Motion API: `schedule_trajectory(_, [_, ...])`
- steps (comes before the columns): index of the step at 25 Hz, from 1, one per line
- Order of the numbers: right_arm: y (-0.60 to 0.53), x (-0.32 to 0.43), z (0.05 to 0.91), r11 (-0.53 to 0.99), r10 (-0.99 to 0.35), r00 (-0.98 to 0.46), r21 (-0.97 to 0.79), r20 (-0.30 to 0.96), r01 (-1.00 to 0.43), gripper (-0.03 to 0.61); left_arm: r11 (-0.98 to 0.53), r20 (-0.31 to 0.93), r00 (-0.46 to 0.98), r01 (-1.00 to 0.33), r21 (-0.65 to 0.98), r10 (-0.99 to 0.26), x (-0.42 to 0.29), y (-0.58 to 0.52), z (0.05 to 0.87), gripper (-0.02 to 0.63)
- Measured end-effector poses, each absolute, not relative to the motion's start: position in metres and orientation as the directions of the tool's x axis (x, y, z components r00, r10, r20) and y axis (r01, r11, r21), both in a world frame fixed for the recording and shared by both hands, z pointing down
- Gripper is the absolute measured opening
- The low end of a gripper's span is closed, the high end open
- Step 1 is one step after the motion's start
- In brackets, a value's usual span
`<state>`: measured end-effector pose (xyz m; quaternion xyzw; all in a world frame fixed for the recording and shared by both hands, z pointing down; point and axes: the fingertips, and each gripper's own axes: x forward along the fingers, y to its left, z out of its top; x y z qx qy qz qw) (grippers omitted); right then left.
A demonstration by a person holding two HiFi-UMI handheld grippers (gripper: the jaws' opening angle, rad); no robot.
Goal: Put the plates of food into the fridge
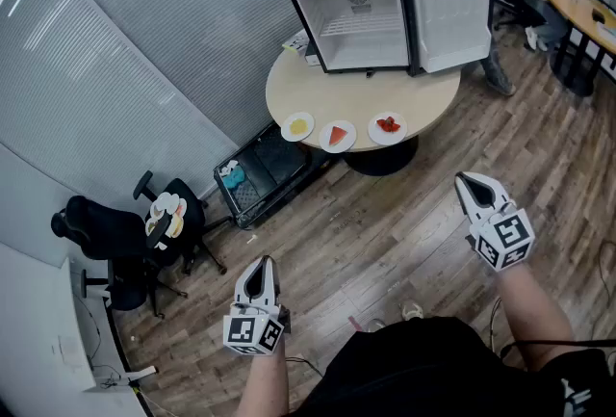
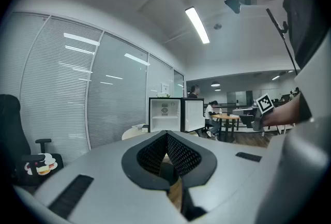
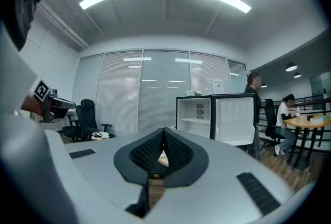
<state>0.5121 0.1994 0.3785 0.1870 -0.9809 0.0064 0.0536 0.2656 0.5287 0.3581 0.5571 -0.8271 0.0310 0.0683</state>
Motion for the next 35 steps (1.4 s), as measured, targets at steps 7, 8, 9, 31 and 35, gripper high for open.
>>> schedule_trajectory(7, [0.176, 0.487, 0.400, 0.946, -0.323, -0.938, 0.037, 0.124, -0.321, 0.006, 0.387, 0.123, -0.384, -0.922, 0.004, -0.915, 0.258, 0.501, 0.365, 0.005])
schedule_trajectory(8, [0.173, 0.483, 0.405, 0.946, -0.323, -0.937, 0.028, 0.130, -0.322, 0.005, 0.388, 0.128, -0.384, -0.922, 0.008, -0.914, 0.256, 0.498, 0.367, 0.005])
schedule_trajectory(9, [0.170, 0.480, 0.410, 0.945, -0.325, -0.936, 0.019, 0.137, -0.326, 0.005, 0.386, 0.132, -0.381, -0.923, 0.012, -0.915, 0.254, 0.496, 0.371, 0.005])
schedule_trajectory(31, [0.081, 0.335, 0.457, 0.796, -0.546, -0.795, -0.132, 0.263, -0.590, 0.005, 0.177, 0.101, -0.178, -0.984, -0.019, -0.979, 0.028, 0.350, 0.361, 0.005])
schedule_trajectory(35, [0.071, 0.308, 0.474, 0.732, -0.600, -0.741, -0.167, 0.301, -0.660, 0.005, 0.119, 0.094, -0.120, -0.993, -0.014, -0.988, -0.015, 0.327, 0.362, 0.005])
